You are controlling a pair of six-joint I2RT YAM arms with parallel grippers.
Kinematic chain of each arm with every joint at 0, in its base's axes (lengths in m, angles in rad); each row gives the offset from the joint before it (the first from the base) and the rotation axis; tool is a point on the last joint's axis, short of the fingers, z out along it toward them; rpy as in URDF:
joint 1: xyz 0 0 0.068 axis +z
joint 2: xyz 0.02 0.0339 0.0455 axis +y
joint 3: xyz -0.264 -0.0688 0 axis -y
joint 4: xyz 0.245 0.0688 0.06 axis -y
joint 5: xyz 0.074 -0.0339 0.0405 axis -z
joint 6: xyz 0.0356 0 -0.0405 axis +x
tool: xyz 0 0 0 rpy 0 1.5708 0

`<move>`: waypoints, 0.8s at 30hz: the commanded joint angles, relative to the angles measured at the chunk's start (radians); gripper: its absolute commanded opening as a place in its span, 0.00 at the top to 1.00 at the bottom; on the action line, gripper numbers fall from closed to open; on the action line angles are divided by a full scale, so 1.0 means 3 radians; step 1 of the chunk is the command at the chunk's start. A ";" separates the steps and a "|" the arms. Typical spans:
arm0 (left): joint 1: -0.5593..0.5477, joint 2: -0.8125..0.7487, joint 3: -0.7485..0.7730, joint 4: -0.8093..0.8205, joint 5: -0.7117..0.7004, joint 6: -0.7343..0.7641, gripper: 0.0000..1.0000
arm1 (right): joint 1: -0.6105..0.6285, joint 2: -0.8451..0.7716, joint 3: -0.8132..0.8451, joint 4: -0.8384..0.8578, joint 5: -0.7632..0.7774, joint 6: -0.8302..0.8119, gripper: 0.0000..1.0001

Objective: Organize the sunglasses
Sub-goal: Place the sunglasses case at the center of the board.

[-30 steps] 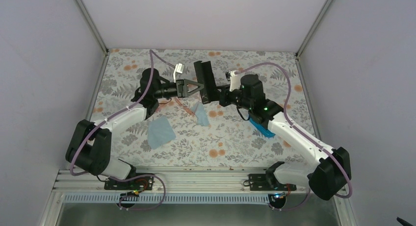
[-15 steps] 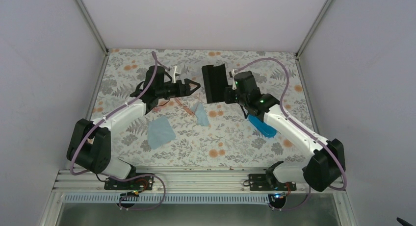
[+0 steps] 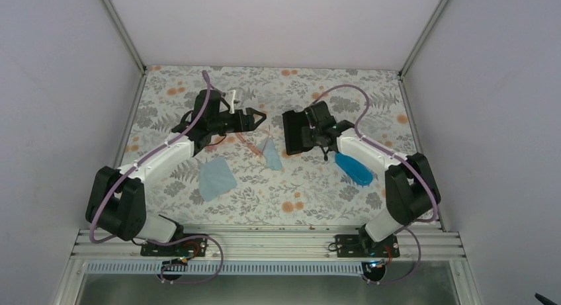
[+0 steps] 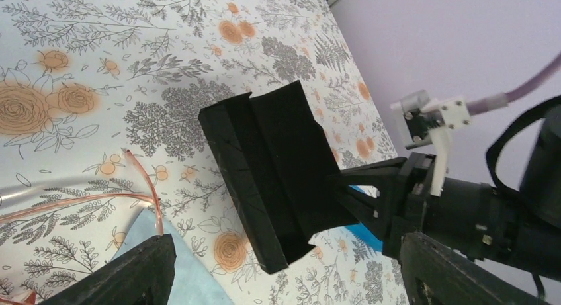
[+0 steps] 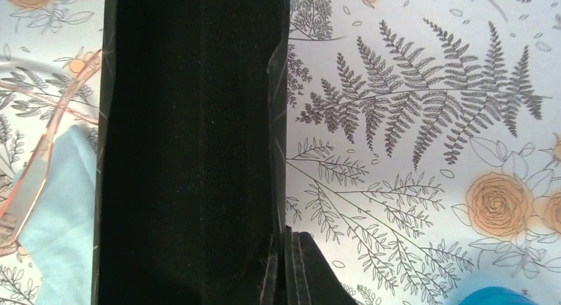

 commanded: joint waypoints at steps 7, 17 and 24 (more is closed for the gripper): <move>0.0005 -0.0088 -0.0054 -0.0054 -0.0002 0.0039 0.16 | -0.0368 0.0211 -0.0177 0.0501 -0.0298 -0.0067 0.94; 0.0005 -0.0111 -0.0024 -0.0098 -0.0087 0.0019 0.17 | -0.0463 0.0555 -0.0076 0.0346 -0.0067 0.0075 0.81; 0.0005 -0.0203 0.0026 -0.0268 -0.0251 0.0100 0.17 | -0.0460 0.0433 0.0037 0.0078 0.0453 0.0336 0.52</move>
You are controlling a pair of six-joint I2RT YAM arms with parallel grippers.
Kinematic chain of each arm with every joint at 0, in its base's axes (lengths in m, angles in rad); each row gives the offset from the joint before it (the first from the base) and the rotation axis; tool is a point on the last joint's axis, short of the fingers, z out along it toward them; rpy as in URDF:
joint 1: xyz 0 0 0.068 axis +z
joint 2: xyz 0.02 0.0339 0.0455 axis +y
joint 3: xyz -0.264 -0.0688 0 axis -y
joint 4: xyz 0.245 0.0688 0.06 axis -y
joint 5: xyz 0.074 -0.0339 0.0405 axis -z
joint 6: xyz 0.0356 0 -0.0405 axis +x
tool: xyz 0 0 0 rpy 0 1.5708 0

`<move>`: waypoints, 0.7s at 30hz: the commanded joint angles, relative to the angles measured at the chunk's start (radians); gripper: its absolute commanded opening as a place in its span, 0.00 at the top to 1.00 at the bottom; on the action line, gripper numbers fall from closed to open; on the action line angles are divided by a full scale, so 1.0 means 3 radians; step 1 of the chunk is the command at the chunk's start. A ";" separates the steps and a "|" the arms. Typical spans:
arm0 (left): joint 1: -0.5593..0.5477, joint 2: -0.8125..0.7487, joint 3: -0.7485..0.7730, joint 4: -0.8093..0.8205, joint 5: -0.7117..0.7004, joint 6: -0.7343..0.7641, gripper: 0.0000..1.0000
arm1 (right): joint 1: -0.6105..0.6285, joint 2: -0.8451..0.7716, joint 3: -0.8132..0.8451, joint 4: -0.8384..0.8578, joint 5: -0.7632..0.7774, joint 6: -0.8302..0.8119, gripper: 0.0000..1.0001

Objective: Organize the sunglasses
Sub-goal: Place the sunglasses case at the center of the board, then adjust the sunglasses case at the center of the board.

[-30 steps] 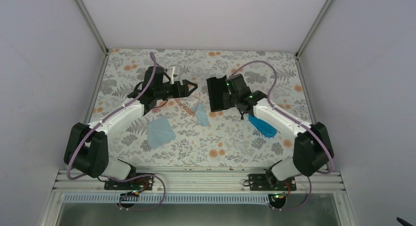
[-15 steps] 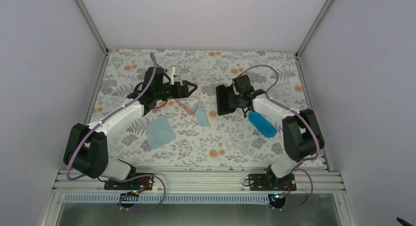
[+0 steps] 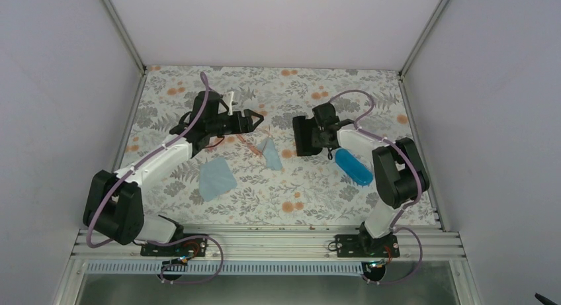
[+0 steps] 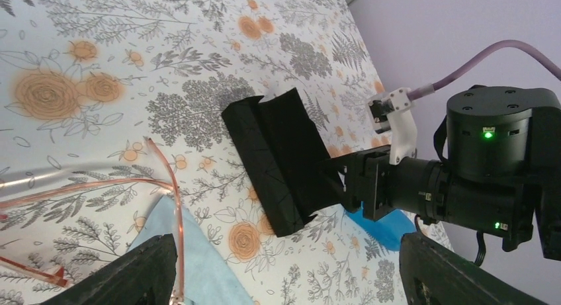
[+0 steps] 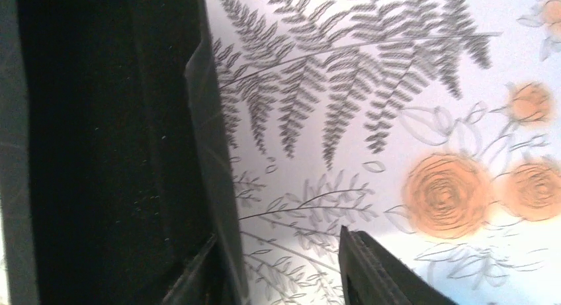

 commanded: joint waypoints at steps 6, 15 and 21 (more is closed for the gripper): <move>0.0005 -0.0194 0.0089 -0.0198 -0.0238 0.0120 0.17 | 0.0015 -0.0582 0.0030 0.0085 -0.0475 0.0009 0.28; 0.0006 -0.0194 0.0044 -0.0189 -0.0252 0.0045 0.17 | 0.0430 -0.0508 -0.0027 0.0588 -0.1665 0.0155 0.28; 0.0005 -0.0181 0.0018 -0.0196 -0.0229 0.0031 0.19 | 0.0517 -0.0075 -0.0059 0.0748 -0.1826 0.0291 0.33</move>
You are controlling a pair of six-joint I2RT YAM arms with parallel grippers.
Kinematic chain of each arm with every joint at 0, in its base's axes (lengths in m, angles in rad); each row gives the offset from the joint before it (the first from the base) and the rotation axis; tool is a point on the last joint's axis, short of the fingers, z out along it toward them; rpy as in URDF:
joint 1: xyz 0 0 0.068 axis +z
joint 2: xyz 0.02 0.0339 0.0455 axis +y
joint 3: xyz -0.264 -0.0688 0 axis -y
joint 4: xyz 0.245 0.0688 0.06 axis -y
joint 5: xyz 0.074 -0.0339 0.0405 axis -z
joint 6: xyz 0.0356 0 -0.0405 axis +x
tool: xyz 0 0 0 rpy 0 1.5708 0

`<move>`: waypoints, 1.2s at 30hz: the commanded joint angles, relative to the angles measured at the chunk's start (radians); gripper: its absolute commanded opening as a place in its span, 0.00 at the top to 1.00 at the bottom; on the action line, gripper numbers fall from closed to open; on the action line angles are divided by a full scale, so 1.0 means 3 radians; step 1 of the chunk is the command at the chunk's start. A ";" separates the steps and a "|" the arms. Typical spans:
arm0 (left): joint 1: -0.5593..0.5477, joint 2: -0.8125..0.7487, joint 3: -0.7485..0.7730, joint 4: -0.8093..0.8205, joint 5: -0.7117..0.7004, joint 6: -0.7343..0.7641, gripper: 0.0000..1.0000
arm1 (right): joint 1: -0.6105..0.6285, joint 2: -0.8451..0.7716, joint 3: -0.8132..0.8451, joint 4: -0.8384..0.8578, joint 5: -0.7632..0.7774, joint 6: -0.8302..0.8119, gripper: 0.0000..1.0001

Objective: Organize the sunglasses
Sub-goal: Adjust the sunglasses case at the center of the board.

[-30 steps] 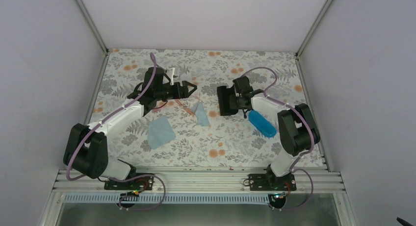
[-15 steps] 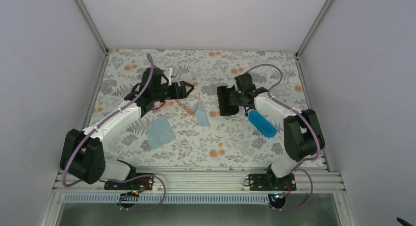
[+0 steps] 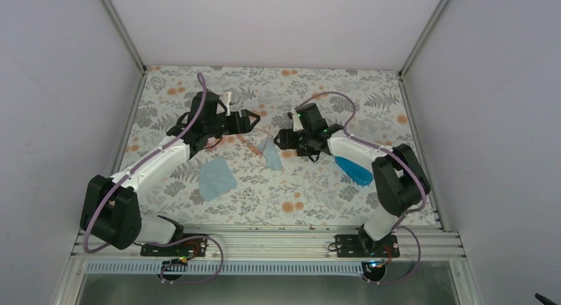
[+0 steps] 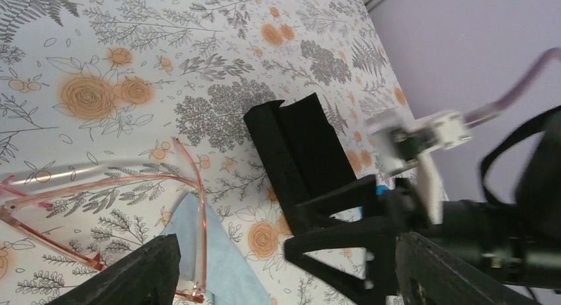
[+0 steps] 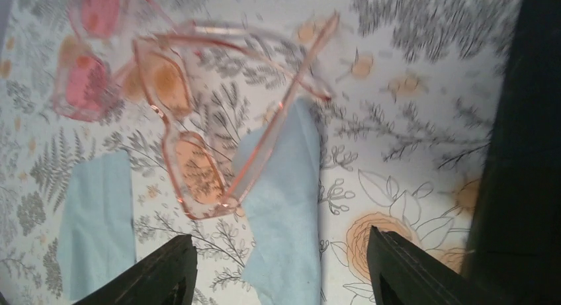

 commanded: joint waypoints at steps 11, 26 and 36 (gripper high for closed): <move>0.0005 0.0068 -0.0066 0.0088 0.0088 -0.0058 0.22 | 0.0003 0.0314 -0.0167 -0.0230 0.0584 0.0200 0.37; 0.0007 0.0085 -0.0070 0.0069 0.0090 -0.0029 0.22 | -0.0112 0.0286 -0.0144 -0.0609 0.1807 0.0541 0.23; 0.0005 0.0070 -0.0091 0.0061 0.0055 -0.0031 0.22 | -0.0095 0.0225 -0.0058 -0.0618 0.1596 0.0325 0.23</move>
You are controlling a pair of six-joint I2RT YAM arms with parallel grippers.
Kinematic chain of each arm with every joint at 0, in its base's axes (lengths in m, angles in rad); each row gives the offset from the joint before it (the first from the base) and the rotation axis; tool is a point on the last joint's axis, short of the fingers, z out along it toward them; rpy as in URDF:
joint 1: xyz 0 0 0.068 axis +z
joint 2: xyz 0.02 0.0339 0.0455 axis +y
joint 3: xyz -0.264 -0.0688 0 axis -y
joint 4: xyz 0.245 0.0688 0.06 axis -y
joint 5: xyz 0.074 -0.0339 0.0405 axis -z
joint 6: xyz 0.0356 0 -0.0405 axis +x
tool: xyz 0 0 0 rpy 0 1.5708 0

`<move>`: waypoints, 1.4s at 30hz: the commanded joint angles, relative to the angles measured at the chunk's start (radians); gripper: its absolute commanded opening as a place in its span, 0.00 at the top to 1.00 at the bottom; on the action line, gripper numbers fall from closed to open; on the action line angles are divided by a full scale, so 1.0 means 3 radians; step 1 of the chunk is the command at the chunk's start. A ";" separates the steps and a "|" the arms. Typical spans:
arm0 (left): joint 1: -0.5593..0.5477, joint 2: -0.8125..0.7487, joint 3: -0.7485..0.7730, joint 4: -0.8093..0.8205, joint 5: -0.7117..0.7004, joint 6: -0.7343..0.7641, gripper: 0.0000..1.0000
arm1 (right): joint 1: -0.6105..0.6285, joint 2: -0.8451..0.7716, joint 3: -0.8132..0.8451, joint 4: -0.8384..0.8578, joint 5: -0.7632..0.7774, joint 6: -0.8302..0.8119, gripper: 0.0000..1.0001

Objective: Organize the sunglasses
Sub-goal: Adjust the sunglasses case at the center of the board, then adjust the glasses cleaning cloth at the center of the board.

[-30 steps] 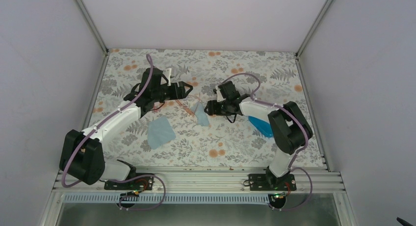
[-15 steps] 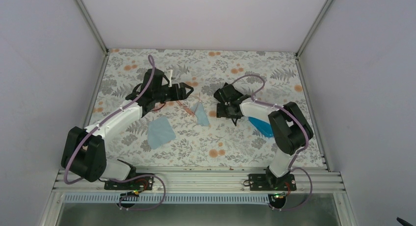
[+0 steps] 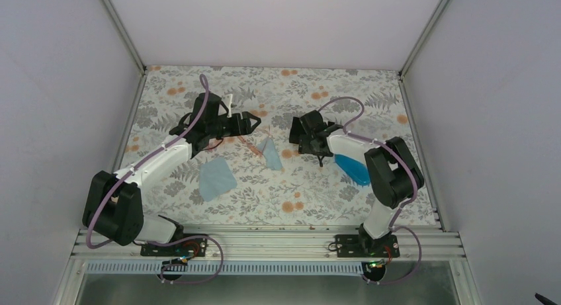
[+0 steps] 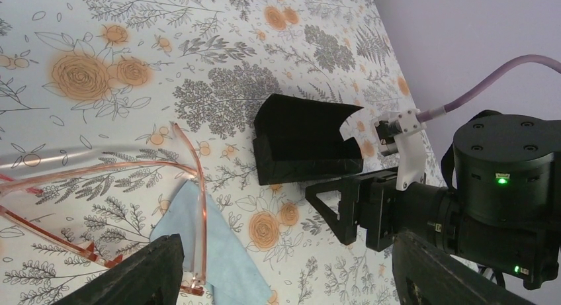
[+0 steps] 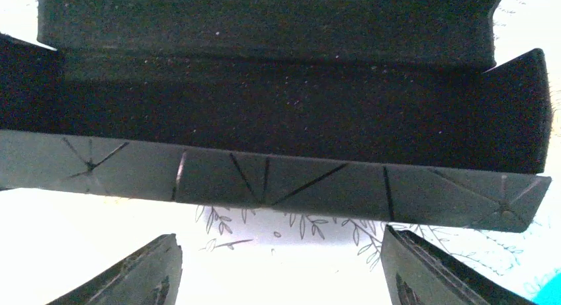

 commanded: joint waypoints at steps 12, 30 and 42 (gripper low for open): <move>0.0005 -0.0053 -0.0097 0.0067 -0.0043 -0.0007 0.22 | 0.0896 -0.0069 0.0120 0.0117 -0.0473 -0.0450 0.53; 0.0005 -0.0023 -0.0032 -0.0023 -0.0073 0.0046 0.22 | 0.1101 0.0705 0.0838 0.0026 -0.0173 -0.0778 0.58; 0.0005 0.0003 -0.0002 -0.0029 -0.0085 0.0051 0.22 | 0.1103 0.0733 0.0917 -0.0120 0.0128 -0.0566 0.62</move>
